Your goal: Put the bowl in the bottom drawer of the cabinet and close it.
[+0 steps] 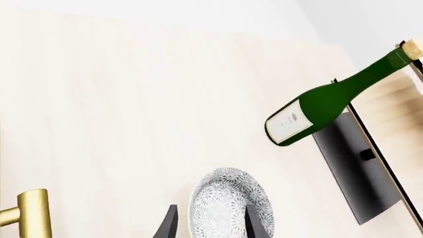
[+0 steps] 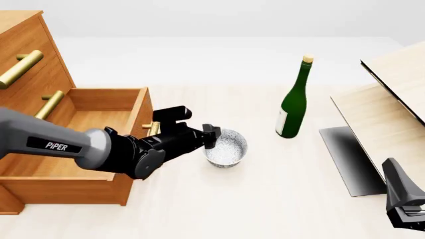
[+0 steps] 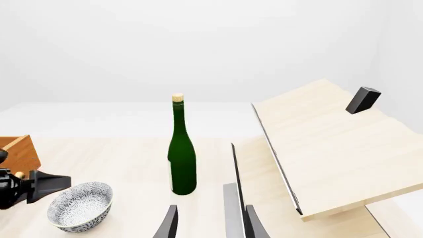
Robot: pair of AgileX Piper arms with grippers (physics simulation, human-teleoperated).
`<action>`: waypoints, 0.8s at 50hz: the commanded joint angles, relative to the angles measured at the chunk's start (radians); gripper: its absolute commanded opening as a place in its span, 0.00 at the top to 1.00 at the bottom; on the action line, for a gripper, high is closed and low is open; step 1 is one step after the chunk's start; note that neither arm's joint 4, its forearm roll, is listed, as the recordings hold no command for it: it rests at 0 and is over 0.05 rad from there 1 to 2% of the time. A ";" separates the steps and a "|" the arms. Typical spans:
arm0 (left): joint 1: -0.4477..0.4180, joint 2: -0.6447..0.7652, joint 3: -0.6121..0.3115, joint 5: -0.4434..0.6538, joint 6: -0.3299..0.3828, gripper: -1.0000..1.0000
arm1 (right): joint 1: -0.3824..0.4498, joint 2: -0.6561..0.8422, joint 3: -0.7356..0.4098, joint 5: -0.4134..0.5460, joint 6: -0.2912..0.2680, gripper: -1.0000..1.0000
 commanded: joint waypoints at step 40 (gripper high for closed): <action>-0.007 0.156 -0.057 -0.031 -0.106 0.00 | 0.000 -0.001 0.001 0.000 0.000 0.00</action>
